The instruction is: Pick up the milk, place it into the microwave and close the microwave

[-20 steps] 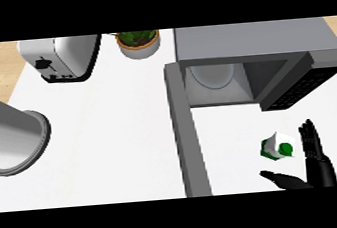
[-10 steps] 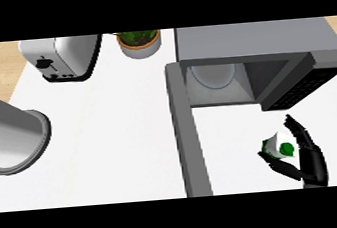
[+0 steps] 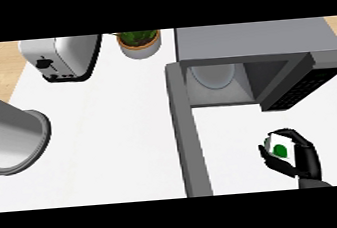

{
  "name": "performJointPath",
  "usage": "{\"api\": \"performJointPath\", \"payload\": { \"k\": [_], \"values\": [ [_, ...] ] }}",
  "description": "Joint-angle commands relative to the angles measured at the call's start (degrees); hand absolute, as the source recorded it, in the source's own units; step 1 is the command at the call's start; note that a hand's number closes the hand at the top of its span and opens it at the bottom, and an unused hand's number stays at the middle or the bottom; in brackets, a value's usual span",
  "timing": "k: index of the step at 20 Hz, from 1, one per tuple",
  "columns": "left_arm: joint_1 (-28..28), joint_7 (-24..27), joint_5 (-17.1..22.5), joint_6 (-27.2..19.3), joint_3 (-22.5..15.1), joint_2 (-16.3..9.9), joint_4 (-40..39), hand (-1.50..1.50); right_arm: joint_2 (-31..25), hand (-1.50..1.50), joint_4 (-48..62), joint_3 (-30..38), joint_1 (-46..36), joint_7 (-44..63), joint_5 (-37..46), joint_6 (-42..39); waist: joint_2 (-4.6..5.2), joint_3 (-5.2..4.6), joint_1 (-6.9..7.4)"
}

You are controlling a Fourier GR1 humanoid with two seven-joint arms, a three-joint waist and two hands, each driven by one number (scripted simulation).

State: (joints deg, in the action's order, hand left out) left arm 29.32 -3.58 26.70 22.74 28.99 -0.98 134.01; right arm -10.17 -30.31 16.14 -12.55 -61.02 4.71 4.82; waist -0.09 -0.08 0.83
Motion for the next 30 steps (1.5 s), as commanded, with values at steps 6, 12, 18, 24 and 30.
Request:
{"api": "performJointPath", "payload": {
  "k": [6, 12, 18, 24, 30],
  "values": [
    [-1.8, -2.0, 4.9, 0.7, 1.7, -2.4, 0.7, -1.50, -2.2, 1.50, 3.7, -2.6, -9.7, -1.1, 1.5, -6.3, 0.23, 0.17, 0.33],
    [-2.1, -2.7, 4.2, -0.3, 1.7, -1.2, 1.9, -1.50, -1.1, 1.50, 2.0, -5.7, -11.8, -1.6, 1.4, -15.2, 0.11, 0.15, -0.27],
    [3.4, 1.7, 3.7, 1.9, 2.2, 0.9, 2.2, -1.50, 3.7, 1.50, -10.7, -9.5, -9.0, 7.3, 0.7, -13.8, -0.28, 0.02, -0.67],
    [0.1, -2.8, 8.3, 1.7, 6.9, -1.5, 1.1, -1.50, 6.0, 1.50, -25.8, -12.9, -6.1, 19.5, 1.7, -8.5, -0.17, 0.05, -0.92],
    [2.1, -6.3, 10.6, 1.0, 7.1, -0.6, 4.7, -1.50, 8.6, 1.50, -28.0, -13.5, -11.8, 26.0, 3.5, -2.4, -0.04, 0.09, -0.35]
  ]
}}
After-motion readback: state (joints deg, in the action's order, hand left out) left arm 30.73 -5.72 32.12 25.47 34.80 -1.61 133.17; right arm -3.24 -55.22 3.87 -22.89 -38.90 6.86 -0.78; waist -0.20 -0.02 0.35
